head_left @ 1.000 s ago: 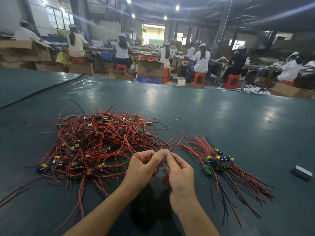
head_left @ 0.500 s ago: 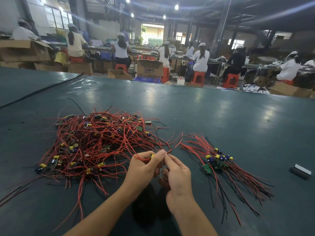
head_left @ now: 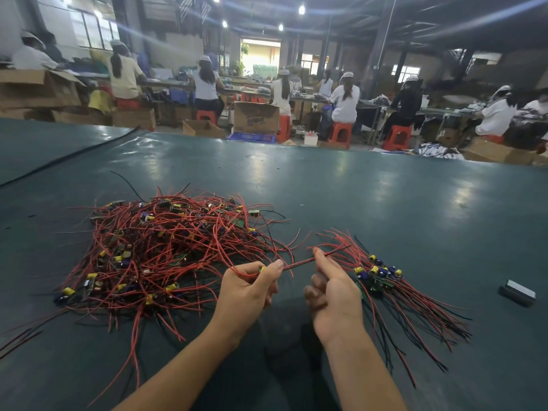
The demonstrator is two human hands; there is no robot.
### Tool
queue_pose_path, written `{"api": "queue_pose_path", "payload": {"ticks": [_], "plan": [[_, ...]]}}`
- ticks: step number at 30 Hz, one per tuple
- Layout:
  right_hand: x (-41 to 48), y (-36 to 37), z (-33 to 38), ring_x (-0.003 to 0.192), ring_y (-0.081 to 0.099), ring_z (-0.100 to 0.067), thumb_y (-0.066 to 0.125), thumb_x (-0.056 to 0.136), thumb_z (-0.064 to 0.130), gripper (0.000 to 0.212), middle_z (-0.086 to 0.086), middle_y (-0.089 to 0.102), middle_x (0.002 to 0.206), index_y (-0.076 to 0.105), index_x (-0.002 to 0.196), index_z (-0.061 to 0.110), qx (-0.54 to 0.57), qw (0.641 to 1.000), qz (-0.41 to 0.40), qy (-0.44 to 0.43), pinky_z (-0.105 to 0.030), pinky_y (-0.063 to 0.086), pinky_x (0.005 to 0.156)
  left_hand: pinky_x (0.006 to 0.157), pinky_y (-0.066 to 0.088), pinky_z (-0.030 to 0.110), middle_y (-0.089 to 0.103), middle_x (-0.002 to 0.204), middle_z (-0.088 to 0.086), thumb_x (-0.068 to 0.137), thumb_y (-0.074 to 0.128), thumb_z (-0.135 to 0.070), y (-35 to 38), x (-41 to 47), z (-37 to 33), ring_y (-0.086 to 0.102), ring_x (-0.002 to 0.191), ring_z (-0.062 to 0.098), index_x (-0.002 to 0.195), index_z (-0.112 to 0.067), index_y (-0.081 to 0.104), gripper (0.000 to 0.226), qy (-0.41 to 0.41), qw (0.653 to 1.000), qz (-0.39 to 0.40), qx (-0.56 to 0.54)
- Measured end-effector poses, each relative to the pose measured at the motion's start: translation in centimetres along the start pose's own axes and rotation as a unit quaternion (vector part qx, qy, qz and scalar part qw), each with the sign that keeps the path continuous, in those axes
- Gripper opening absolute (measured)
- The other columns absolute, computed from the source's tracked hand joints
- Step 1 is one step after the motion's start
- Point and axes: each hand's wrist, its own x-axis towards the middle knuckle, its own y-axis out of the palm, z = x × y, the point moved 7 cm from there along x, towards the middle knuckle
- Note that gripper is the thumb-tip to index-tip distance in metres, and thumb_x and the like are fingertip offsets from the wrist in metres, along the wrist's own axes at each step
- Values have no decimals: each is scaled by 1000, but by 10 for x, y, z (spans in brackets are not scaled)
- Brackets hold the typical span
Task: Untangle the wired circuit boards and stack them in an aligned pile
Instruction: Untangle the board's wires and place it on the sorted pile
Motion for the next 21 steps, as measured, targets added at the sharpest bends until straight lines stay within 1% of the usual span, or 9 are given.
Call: {"api": "queue_pose_path", "payload": {"ticks": [2,3,5,8,11,13,15,18,21], "plan": [[3,-3,3,51,45,-4,75,83,15,4,8,52,59,72,86,17,-6,1000,-4,-5,-14,33,32,43,35,16,50,47,-1,88,66,-24,1,0,-2,42,41,8,43,-20,53,47,1,1000,5,4],[4,-5,5,56,50,-6,76,83,15,5,6,57,63,73,87,17,3,1000,-5,-5,-15,38,35,43,36,16,50,47,-1,88,66,-24,0,0,-3,43,41,8,42,-20,53,48,4,1000,6,6],[6,-8,10,60,60,-7,73,85,10,4,2,65,69,72,88,12,52,999,7,-6,-18,49,44,44,35,15,49,46,-2,89,66,-24,-1,0,-4,43,41,7,41,-22,53,49,9,1000,6,11],[6,-9,16,64,70,-12,66,89,1,6,-7,72,75,70,90,5,109,993,32,-25,-22,56,53,44,35,15,49,46,-2,89,65,-24,-2,-1,-4,43,41,7,42,-22,53,48,8,1000,9,17],[5,-8,19,70,74,-18,63,90,-3,9,-7,74,73,69,92,4,114,992,39,-45,-26,59,57,43,35,15,49,46,-2,91,64,-21,-3,-1,-3,42,41,8,42,-21,53,50,6,1000,-1,20],[4,-10,21,68,74,-20,61,90,-5,13,-7,73,71,68,90,5,114,991,34,-55,-27,60,57,42,35,15,47,45,-2,92,63,-18,-9,1,-3,41,40,7,42,-20,51,52,0,1000,-22,11],[3,-12,23,68,74,-21,61,89,-7,14,-8,75,74,69,91,5,111,991,28,-64,-27,60,57,43,34,15,46,46,-2,92,63,-19,-13,2,-2,40,40,7,43,-20,50,51,-7,999,-32,7],[2,-11,23,70,74,-22,61,90,-6,14,-10,76,80,69,95,4,129,989,36,-63,-28,60,57,43,35,16,46,46,-1,92,62,-18,-11,2,-1,40,41,8,43,-20,49,51,-10,1000,-25,8],[3,-12,23,70,75,-22,61,91,-2,10,-8,76,80,68,95,5,149,987,30,-48,-28,59,56,43,35,16,46,46,-1,92,62,-17,-10,2,-1,40,41,8,43,-20,50,51,-9,1000,-17,12]]}}
